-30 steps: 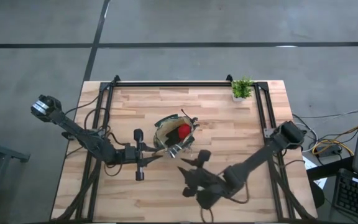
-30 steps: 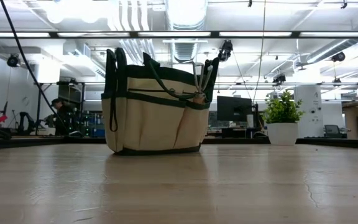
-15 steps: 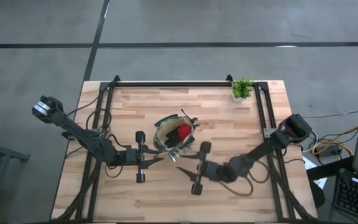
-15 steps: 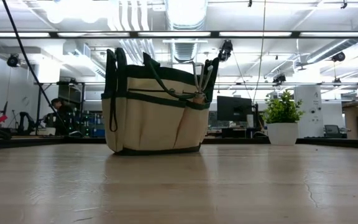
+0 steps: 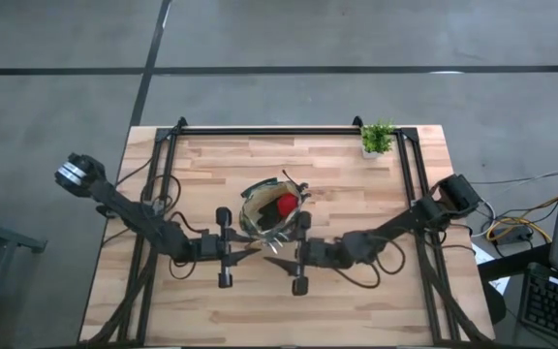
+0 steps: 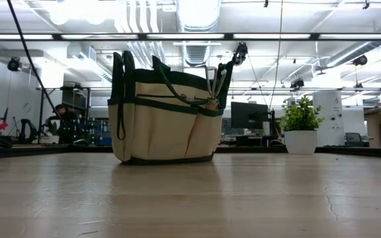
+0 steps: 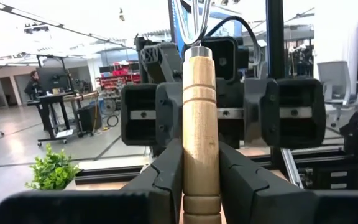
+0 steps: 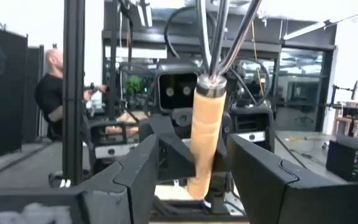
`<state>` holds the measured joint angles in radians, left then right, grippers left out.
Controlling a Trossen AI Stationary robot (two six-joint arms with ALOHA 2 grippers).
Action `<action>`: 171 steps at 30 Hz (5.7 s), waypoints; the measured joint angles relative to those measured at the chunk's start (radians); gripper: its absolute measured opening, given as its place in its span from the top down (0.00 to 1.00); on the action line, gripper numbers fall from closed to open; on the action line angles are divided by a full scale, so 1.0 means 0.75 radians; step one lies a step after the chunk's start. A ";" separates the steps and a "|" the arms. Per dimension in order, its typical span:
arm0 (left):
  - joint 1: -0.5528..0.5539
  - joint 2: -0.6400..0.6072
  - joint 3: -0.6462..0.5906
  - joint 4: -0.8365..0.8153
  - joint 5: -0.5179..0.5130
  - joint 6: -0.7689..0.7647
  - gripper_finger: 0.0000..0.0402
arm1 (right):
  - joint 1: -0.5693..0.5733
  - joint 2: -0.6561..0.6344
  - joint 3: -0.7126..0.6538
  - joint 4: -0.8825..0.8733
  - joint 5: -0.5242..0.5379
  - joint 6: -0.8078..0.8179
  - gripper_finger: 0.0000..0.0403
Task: Pick & Place Garden tools in Gardening bag
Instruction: Put the brown hand rake into the brown gardening bag, then adjust the gardening bag
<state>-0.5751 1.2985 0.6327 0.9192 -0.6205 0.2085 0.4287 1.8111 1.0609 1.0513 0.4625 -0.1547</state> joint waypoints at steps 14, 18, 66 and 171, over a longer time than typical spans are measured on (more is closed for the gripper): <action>0.018 0.074 0.001 0.090 0.012 0.004 0.80 | -0.026 0.001 0.039 -0.067 0.005 0.028 0.62; 0.026 0.074 0.001 0.075 0.012 0.003 0.80 | -0.036 0.001 0.045 -0.066 0.004 0.033 0.67; 0.022 -0.345 0.002 -0.594 -0.073 -0.199 0.63 | 0.068 0.074 -0.017 -0.486 0.141 0.072 0.84; 0.024 -0.327 0.001 -0.648 -0.080 -0.256 0.63 | 0.251 0.177 0.395 -1.943 0.405 0.395 0.61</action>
<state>-0.5571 1.0531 0.6331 0.4332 -0.6804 0.0167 0.6172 1.9442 1.3568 -0.4063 0.7665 0.1413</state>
